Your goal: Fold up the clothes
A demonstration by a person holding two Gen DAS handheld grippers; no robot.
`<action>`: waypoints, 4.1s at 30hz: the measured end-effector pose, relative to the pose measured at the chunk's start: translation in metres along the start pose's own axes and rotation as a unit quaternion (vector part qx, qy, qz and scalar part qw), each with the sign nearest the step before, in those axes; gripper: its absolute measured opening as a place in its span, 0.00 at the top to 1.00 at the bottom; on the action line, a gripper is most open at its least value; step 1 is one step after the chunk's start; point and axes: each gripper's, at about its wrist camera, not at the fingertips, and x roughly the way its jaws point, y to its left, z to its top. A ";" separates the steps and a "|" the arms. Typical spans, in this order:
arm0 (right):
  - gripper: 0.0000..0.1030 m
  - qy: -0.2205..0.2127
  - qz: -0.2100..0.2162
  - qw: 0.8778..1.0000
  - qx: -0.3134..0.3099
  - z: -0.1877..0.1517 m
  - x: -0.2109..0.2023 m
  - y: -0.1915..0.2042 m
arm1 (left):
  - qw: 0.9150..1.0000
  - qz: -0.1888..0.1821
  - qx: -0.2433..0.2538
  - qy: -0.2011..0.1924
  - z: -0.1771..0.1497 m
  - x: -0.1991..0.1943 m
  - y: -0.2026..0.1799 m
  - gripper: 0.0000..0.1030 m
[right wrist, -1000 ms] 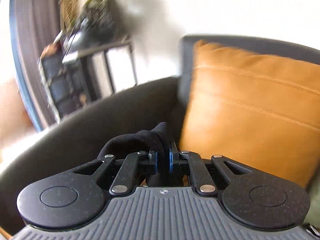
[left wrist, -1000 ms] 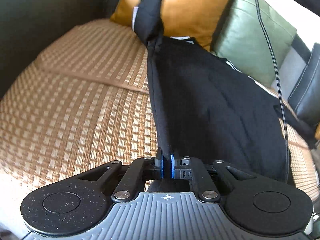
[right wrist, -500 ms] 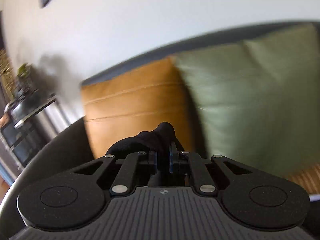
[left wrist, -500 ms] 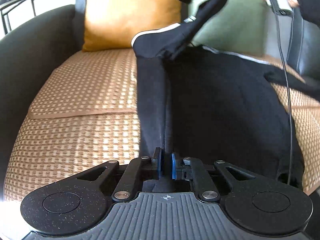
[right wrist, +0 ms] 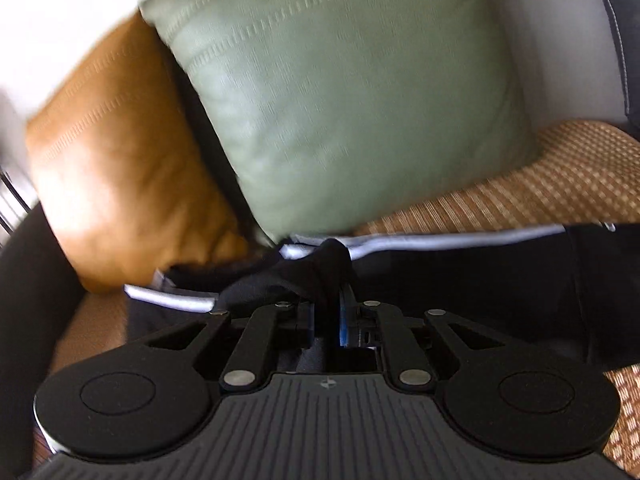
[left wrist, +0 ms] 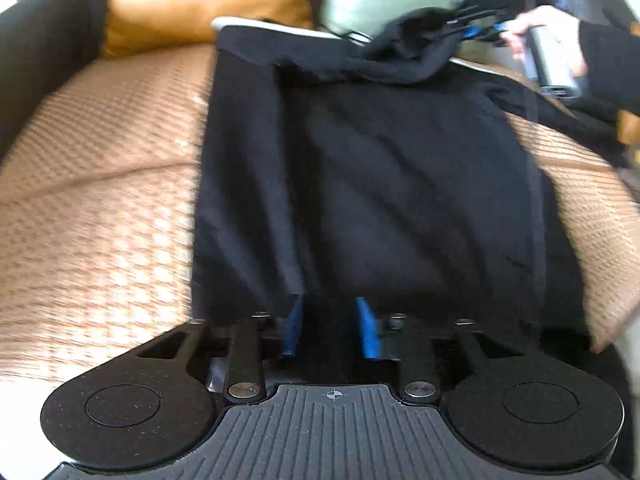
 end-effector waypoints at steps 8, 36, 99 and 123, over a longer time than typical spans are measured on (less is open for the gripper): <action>0.44 0.054 -0.082 0.992 -0.082 -0.034 -0.012 0.011 | 0.992 -0.060 -0.082 -0.072 -0.024 -0.080 0.041 0.28; 0.46 0.205 0.045 0.935 -0.285 -0.257 -0.182 0.003 | 0.999 -0.004 -0.040 0.009 -0.102 -0.061 0.038 0.75; 0.89 0.057 0.373 0.861 -0.341 -0.234 -0.220 0.085 | 0.988 -0.042 -0.143 -0.048 0.090 -0.011 0.140 0.33; 0.66 0.127 0.339 0.842 -0.401 -0.289 -0.229 0.061 | 0.994 -0.011 -0.086 -0.063 0.119 0.001 0.118 0.96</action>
